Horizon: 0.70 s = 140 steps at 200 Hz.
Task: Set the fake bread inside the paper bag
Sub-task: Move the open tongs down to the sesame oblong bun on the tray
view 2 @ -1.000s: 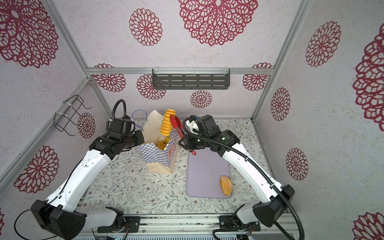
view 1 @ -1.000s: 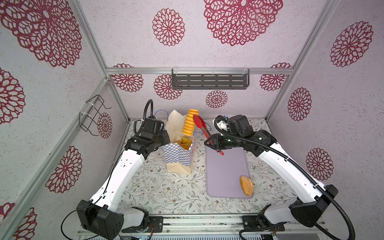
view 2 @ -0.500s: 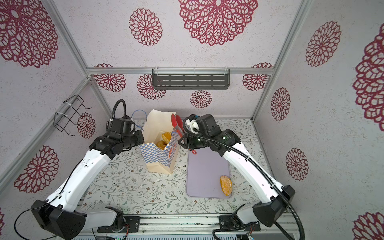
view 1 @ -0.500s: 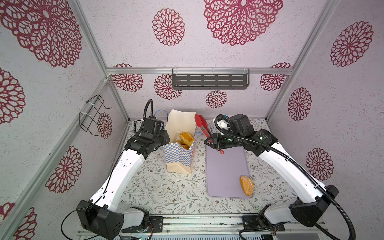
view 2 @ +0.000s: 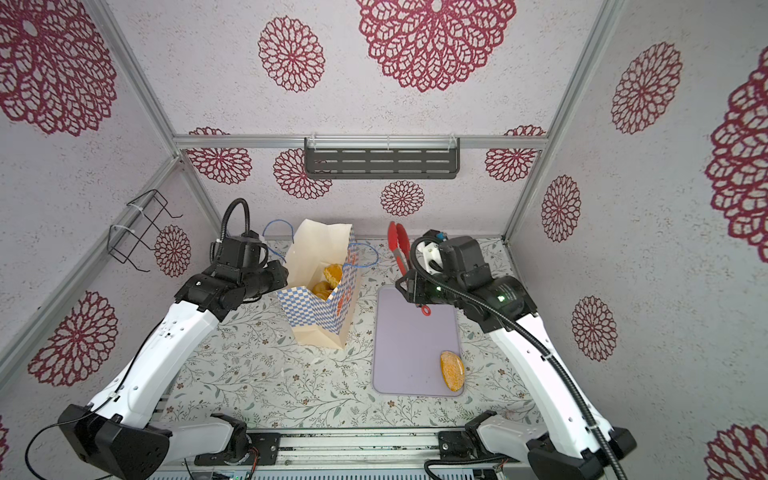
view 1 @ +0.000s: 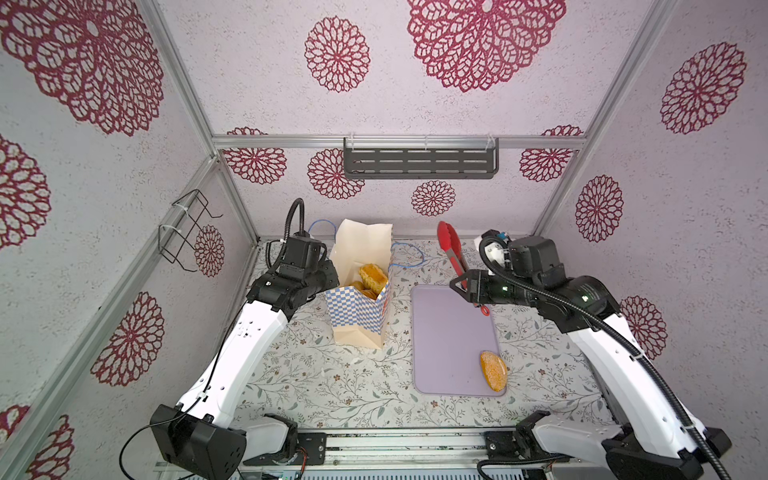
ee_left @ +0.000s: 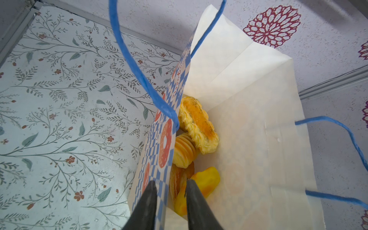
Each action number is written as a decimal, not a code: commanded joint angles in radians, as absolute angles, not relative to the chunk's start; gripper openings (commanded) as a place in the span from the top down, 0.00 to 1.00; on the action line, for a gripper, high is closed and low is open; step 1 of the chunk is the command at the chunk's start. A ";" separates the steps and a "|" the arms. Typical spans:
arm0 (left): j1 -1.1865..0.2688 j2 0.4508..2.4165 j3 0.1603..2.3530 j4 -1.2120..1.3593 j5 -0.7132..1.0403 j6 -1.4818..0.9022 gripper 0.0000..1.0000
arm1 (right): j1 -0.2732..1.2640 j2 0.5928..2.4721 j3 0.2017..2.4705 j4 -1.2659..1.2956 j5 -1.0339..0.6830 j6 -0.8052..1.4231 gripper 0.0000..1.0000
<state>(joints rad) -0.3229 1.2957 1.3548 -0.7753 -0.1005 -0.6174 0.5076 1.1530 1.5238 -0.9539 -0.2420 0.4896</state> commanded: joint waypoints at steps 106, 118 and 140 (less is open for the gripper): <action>-0.325 1.242 1.312 -0.690 -0.100 -0.605 0.67 | 0.476 0.959 1.277 -1.503 -0.128 0.480 0.62; -0.324 1.241 1.311 -0.680 -0.096 -0.603 0.67 | 0.476 0.947 1.251 -1.513 -0.146 0.481 0.62; -0.325 1.241 1.310 -0.669 -0.089 -0.597 0.67 | 0.476 0.924 1.181 -1.514 -0.201 0.506 0.63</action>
<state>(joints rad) -0.3229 1.2659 1.3243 -0.7132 -0.0956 -0.6144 0.4801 0.9543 1.2263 -1.4620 -0.1631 0.4900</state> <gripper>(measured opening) 0.331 0.377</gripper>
